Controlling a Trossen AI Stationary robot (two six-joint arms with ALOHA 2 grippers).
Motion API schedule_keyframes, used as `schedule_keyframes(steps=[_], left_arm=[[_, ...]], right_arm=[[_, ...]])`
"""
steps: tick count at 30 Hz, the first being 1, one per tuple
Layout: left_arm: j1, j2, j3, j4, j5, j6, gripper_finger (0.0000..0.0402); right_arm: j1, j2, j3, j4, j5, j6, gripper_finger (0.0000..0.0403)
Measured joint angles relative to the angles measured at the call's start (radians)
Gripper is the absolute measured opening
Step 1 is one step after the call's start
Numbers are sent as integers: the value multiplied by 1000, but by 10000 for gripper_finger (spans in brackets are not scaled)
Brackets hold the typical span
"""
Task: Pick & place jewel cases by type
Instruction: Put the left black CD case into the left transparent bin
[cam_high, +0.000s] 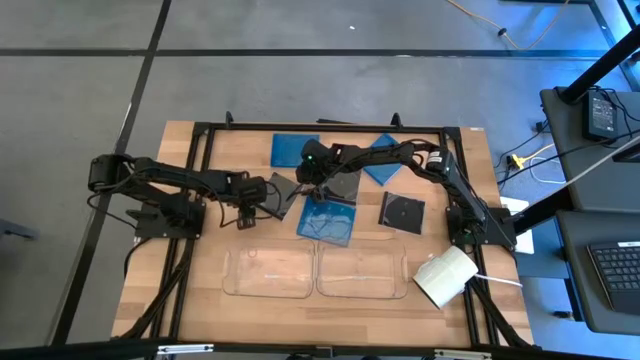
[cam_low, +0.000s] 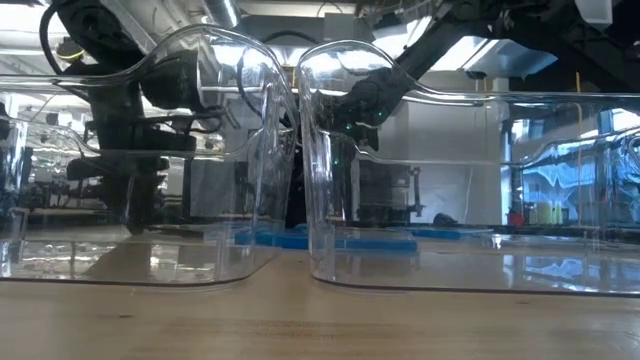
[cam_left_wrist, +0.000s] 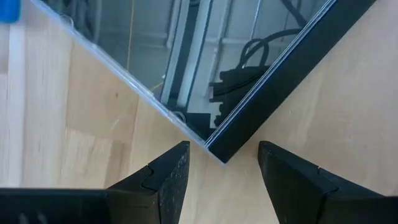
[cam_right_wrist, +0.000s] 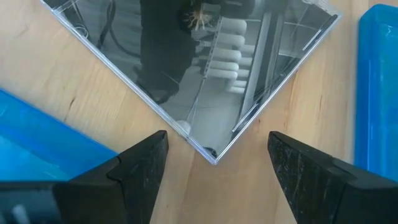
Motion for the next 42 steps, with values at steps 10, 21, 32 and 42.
schedule_keyframes(steps=[10,21,32,42], left_arm=[[0,6,-8,101,39,-157,188],[-3,8,-10,137,-21,-107,171],[-20,9,-9,141,-33,-35,171],[-18,-27,-13,143,-26,-38,170]], right_arm=[[0,3,-2,16,-56,-3,284],[0,2,-2,15,-64,-2,284],[0,1,-2,9,-66,-3,284],[0,1,-2,11,-66,-2,284]])
